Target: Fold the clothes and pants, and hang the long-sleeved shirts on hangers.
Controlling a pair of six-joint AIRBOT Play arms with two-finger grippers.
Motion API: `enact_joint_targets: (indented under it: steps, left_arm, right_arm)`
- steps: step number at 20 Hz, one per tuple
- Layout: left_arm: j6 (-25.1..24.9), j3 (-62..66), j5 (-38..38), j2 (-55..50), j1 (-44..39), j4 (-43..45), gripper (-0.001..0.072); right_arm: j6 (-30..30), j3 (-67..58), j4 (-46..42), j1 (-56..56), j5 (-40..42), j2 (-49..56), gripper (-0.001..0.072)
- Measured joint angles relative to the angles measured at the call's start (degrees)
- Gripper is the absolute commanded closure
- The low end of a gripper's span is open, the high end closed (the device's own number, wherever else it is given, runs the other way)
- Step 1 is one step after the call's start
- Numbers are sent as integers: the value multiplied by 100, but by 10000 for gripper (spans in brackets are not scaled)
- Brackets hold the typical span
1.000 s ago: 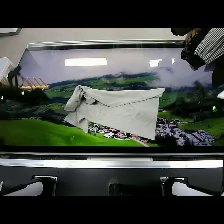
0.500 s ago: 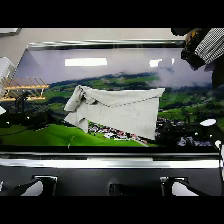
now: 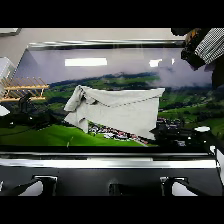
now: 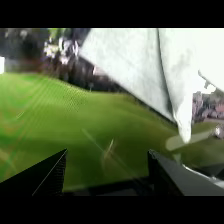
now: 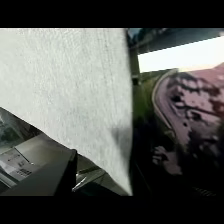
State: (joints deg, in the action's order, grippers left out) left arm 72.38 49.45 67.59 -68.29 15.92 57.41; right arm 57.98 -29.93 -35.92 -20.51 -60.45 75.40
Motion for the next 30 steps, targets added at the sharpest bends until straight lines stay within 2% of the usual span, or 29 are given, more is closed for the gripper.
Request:
enact_joint_targets:
  steps: [1, 6, 16, 23, 25, 26, 27, 30]
  left_arm:
    - [-59, 0, -83, -107, 0, -76, 136]
    - [-409, -2, -505, -763, 0, -450, 136]
    - [-1248, 7, -1370, -1362, 0, -1222, 138]
    - [-1526, 17, -1471, -1803, -221, -1738, 149]
    - [-1547, 20, -1493, -1899, -317, -1773, 414]
    - [-1545, 15, -1506, -1952, -367, -1786, 603]
    - [-1543, 7, -1510, -1993, -413, -1781, 689]
    - [-1569, 63, -1462, -2017, -470, -1860, 690]
  right_arm:
    - [0, 13, 0, 140, 74, 26, 674]
    - [114, 7, 13, 437, 146, -68, 679]
    - [673, -52, 109, 503, -535, -1266, 679]
    - [966, -52, 127, 503, -586, -1906, 679]
    - [1023, -52, 142, 503, -553, -2059, 679]
    - [1049, -52, 142, 503, -551, -2129, 679]
    - [1069, -52, 142, 503, -546, -2190, 679]
    - [1145, -55, 155, 503, -533, -2354, 680]
